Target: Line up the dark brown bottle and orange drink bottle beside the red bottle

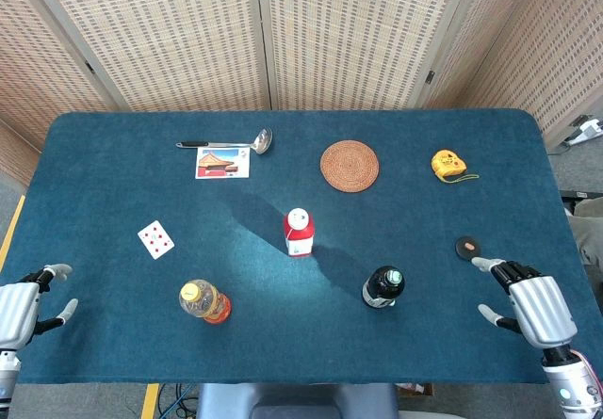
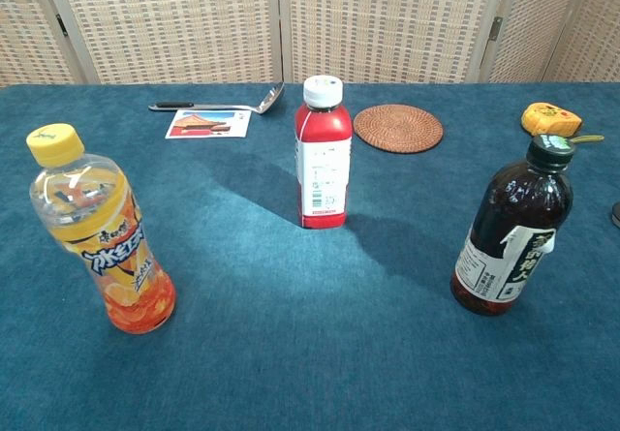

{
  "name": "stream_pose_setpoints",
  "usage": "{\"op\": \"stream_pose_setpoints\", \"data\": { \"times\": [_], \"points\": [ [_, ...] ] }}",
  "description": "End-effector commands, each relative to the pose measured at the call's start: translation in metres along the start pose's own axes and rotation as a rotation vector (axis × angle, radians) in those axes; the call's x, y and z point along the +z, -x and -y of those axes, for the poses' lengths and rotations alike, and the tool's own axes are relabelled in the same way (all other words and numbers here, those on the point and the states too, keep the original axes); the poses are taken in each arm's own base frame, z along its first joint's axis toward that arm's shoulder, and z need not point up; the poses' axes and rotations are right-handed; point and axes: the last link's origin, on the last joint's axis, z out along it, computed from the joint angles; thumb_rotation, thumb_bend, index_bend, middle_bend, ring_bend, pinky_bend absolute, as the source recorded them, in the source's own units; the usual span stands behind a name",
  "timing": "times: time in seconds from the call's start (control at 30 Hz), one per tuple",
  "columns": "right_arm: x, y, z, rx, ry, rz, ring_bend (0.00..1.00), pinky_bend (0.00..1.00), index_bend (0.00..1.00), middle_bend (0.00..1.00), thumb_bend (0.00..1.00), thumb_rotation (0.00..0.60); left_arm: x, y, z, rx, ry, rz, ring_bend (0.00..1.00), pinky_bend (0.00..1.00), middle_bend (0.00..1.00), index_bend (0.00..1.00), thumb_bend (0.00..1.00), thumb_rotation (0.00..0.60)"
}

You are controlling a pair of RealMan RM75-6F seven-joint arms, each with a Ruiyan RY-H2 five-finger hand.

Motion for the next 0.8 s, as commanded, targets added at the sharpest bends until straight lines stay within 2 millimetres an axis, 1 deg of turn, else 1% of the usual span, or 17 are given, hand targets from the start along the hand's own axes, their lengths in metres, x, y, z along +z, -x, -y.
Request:
{"op": "stream_pose_setpoints", "data": {
  "times": [0.03, 0.2, 0.33, 0.4, 0.5, 0.57, 0.63, 0.73, 0.8],
  "points": [
    [-0.001, -0.002, 0.001, 0.004, -0.002, -0.014, 0.39, 0.56, 0.31, 0.38, 0.12, 0.600, -0.001, 0.000, 0.000, 0.002, 0.003, 0.002, 0.46, 0.63, 0.40, 0.58, 0.25, 0.600],
    [-0.003, -0.002, 0.003, 0.017, -0.015, -0.018, 0.39, 0.56, 0.31, 0.38, 0.13, 0.600, -0.002, -0.002, -0.001, 0.001, 0.005, -0.004, 0.46, 0.63, 0.39, 0.58, 0.25, 0.600],
    [0.001, 0.000, 0.004, 0.029, -0.031, -0.023, 0.39, 0.56, 0.31, 0.37, 0.13, 0.600, -0.004, -0.003, 0.000, 0.003, -0.002, -0.003, 0.46, 0.63, 0.39, 0.58, 0.25, 0.600],
    [0.003, 0.002, 0.005, 0.037, -0.043, -0.015, 0.36, 0.55, 0.31, 0.35, 0.12, 0.600, -0.004, -0.003, 0.001, 0.002, -0.005, -0.004, 0.46, 0.63, 0.39, 0.58, 0.25, 0.600],
    [0.009, 0.005, 0.008, 0.046, -0.066, -0.001, 0.28, 0.46, 0.30, 0.31, 0.11, 0.600, -0.005, -0.003, 0.000, 0.000, -0.004, -0.002, 0.46, 0.63, 0.39, 0.58, 0.25, 0.600],
    [0.013, 0.007, 0.011, 0.052, -0.085, 0.007, 0.23, 0.39, 0.25, 0.26, 0.08, 0.600, -0.006, -0.003, 0.000, 0.004, 0.000, 0.001, 0.46, 0.63, 0.39, 0.58, 0.25, 0.600],
    [0.018, 0.009, 0.017, 0.077, -0.115, 0.016, 0.19, 0.36, 0.21, 0.23, 0.05, 0.600, -0.007, -0.003, 0.000, 0.004, 0.000, 0.003, 0.46, 0.63, 0.39, 0.58, 0.25, 0.600],
    [0.026, 0.015, 0.025, 0.118, -0.147, 0.038, 0.17, 0.34, 0.15, 0.20, 0.01, 0.600, -0.008, -0.004, -0.001, 0.003, 0.002, 0.005, 0.46, 0.63, 0.39, 0.58, 0.25, 0.600],
    [0.032, 0.019, 0.031, 0.132, -0.167, 0.051, 0.16, 0.34, 0.14, 0.20, 0.00, 0.600, -0.009, -0.004, -0.001, 0.003, 0.001, 0.009, 0.46, 0.63, 0.39, 0.58, 0.25, 0.600]
  ]
}}
